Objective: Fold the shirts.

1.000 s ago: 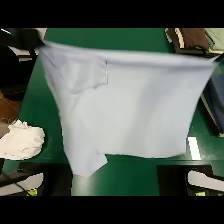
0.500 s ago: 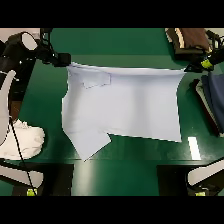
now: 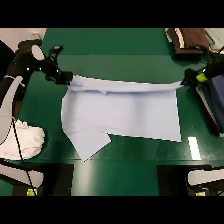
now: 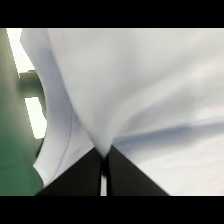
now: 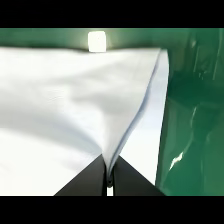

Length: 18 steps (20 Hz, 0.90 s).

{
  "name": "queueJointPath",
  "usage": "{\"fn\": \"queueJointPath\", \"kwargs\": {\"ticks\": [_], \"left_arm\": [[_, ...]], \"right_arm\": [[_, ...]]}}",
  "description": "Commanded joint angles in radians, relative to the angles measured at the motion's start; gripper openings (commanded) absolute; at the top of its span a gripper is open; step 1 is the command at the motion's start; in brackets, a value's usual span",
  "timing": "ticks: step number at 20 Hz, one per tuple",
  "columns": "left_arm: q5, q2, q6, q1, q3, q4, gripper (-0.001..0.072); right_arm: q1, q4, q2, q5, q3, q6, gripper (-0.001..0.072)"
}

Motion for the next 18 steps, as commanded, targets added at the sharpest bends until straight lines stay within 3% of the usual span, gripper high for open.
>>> {"fn": "queueJointPath", "kwargs": {"ticks": [1,2,3,4,5,8,11,14,18], "left_arm": [[-0.011,0.0,0.0,0.0,-0.108,-0.027,0.0029],[-0.013,0.0,0.0,0.0,-0.121,-0.027,0.0201],[-0.023,0.0,-0.001,0.0,-0.122,-0.027,0.0468],[-0.032,0.005,-0.001,0.0,-0.122,-0.025,0.0481],[-0.042,0.022,0.0,0.0,-0.122,-0.021,0.0483],[-0.088,0.14,0.0,0.0,-0.148,0.047,0.0484],[-0.079,0.357,-0.046,0.0,-0.358,0.08,0.0484],[-0.003,0.586,-0.139,0.0,-0.671,0.025,0.0484],[0.011,0.786,-0.182,0.0,-0.966,-0.082,0.0484]], "right_arm": [[0.001,0.069,0.039,-0.067,-0.177,-0.009,0.0016],[0.001,0.092,0.039,-0.075,-0.202,-0.019,0.0018],[0.001,0.103,0.039,-0.08,-0.214,-0.027,0.0078],[0.0,0.12,0.039,-0.08,-0.214,-0.039,0.0342],[0.0,0.129,0.046,-0.072,-0.214,-0.039,0.0445],[-0.023,0.099,0.131,-0.004,-0.218,-0.045,0.0445],[-0.061,0.086,0.292,0.014,-0.306,-0.047,0.0445],[-0.07,0.085,0.415,-0.002,-0.404,-0.05,0.0445],[-0.052,0.095,0.483,-0.042,-0.465,-0.063,0.0442]]}}
